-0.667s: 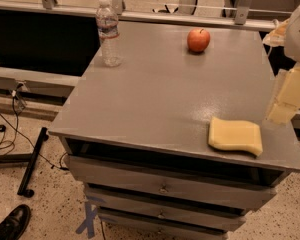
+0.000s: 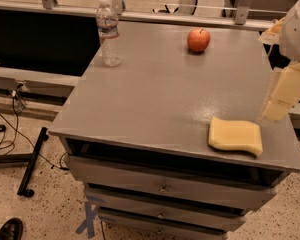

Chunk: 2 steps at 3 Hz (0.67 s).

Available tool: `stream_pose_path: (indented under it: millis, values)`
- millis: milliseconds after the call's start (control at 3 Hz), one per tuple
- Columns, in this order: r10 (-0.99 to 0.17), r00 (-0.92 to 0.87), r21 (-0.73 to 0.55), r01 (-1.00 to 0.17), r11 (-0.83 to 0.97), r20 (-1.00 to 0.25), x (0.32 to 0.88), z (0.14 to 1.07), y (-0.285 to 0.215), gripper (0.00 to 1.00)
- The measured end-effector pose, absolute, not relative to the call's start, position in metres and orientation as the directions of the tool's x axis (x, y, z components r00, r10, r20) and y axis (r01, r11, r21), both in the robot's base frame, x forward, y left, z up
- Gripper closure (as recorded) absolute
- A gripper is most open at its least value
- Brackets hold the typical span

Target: Move water bottle near sponge

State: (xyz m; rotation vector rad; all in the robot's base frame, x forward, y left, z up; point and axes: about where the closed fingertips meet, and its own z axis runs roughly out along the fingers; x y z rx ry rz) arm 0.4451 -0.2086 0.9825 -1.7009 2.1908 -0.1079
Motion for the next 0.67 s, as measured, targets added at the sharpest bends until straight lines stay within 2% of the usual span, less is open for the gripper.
stream_pose_path:
  millis: [333, 667]
  values:
    - [-0.935, -0.160, -0.302, -0.917, 0.260, -0.317, 0.483, 0.976, -0.184, 0.00]
    - [-0.885, -0.126, -0.323, -0.900, 0.292, -0.448, 0.550, 0.969, -0.151, 0.00]
